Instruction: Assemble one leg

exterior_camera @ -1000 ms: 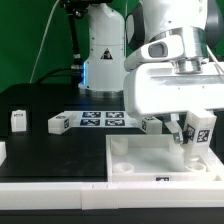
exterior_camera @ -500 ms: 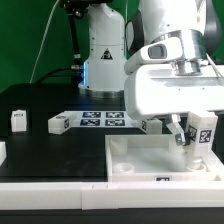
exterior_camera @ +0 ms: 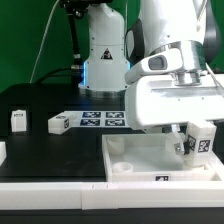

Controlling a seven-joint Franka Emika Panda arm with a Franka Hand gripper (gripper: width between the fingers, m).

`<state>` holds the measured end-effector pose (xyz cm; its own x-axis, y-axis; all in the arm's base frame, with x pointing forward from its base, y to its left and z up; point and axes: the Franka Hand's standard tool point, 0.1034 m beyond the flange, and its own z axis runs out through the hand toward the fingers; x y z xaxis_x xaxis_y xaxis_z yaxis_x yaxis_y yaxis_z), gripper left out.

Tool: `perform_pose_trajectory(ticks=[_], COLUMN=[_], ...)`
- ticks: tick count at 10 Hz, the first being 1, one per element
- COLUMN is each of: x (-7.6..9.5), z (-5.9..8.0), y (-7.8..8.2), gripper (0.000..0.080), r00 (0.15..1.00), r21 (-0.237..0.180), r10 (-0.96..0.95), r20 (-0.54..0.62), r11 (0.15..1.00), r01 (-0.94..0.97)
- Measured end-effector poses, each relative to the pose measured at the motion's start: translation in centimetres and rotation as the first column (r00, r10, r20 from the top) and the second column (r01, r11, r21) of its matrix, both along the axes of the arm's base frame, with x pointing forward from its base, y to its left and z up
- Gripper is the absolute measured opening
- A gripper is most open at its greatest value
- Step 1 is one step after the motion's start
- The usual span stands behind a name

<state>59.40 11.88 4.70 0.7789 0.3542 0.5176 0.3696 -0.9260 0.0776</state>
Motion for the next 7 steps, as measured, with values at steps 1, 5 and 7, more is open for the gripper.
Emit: perform_pose_trajectory(ticks=[1,5,7], x=[0.0,-0.07,-0.08], z=[0.0,-0.15,-0.16], y=[-0.03,-0.03,-0.03], gripper=[0.0291,0.0594,0.0639], r00=[1.0,1.0,1.0], r21=[-0.001,-0.003,-0.003], r10=[0.002,0.003,0.003], r20=[0.002,-0.008,-0.008], r11=[1.0,1.0,1.0], r01=[-0.002,-0.003,-0.003])
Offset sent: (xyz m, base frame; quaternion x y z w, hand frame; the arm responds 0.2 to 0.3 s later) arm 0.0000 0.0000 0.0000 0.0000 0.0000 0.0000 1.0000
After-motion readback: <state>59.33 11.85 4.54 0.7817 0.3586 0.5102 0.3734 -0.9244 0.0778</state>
